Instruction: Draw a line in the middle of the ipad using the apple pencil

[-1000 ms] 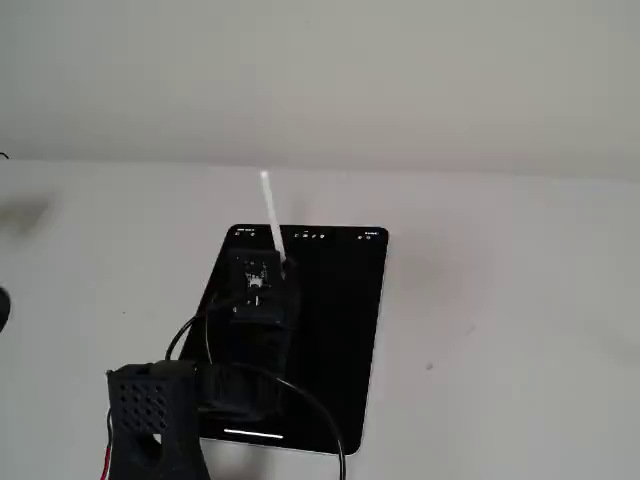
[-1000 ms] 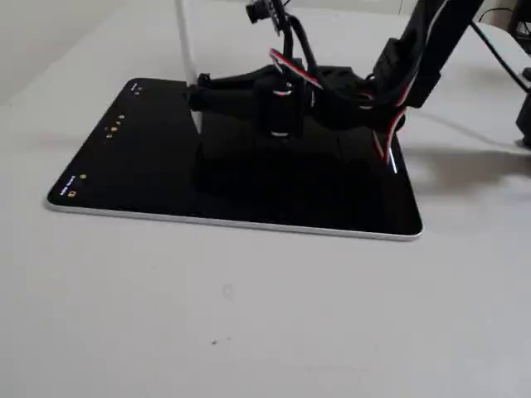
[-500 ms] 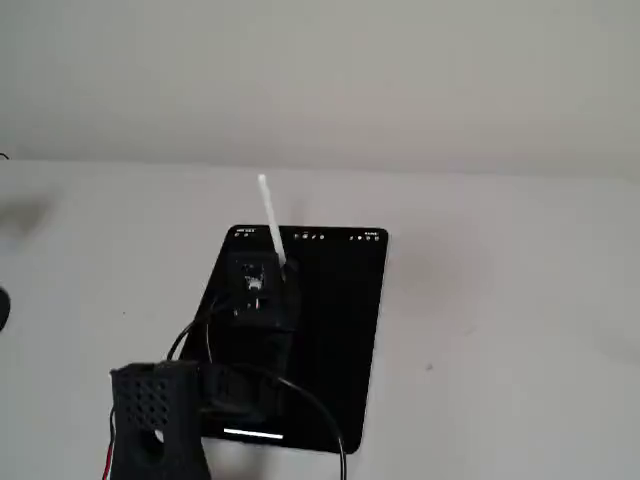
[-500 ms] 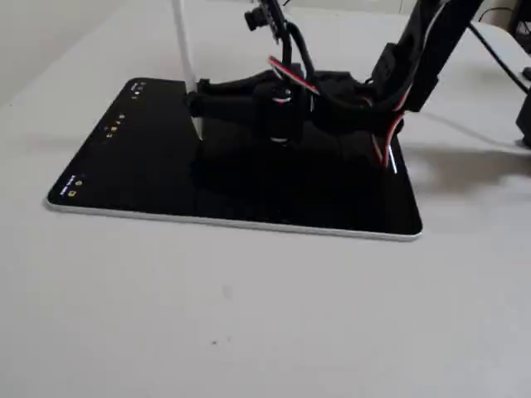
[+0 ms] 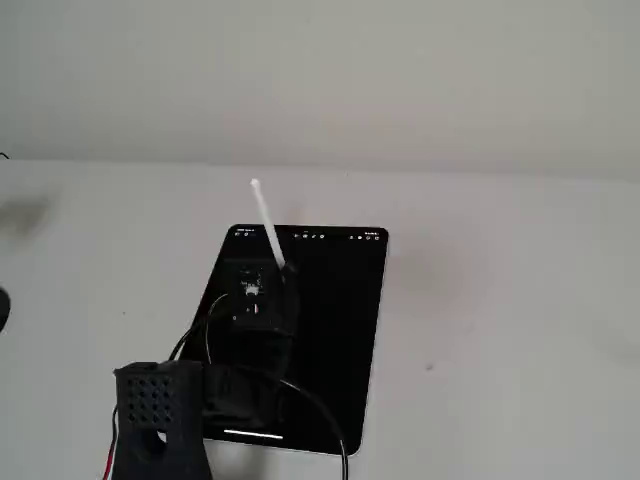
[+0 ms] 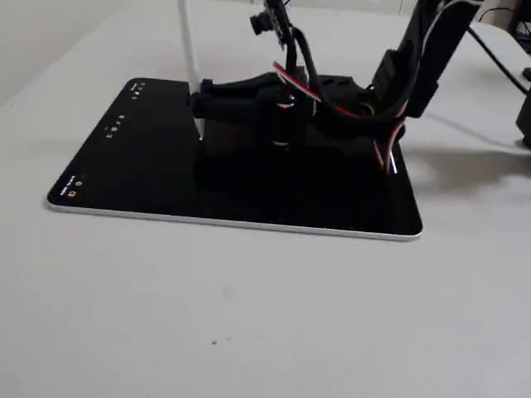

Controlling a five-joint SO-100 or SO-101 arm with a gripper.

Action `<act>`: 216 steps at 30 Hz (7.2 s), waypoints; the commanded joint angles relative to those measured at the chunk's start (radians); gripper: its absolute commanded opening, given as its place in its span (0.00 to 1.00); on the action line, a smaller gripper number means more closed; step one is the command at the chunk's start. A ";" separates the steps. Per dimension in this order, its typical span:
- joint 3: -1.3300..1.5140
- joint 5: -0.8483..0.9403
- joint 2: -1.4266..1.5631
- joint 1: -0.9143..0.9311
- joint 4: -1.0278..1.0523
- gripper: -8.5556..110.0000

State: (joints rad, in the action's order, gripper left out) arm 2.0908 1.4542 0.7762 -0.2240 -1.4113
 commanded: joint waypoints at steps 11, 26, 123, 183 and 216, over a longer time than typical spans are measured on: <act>0.245 -0.017 0.132 -0.020 -0.089 0.07; 0.517 -0.060 0.202 -0.018 -0.233 0.07; 0.946 -1.473 2.548 0.141 2.517 0.07; 0.946 -1.473 2.548 0.141 2.517 0.07; 0.946 -1.473 2.548 0.141 2.517 0.07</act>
State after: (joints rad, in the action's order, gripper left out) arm 3.0419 -0.0153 3.3088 -0.0767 1.1045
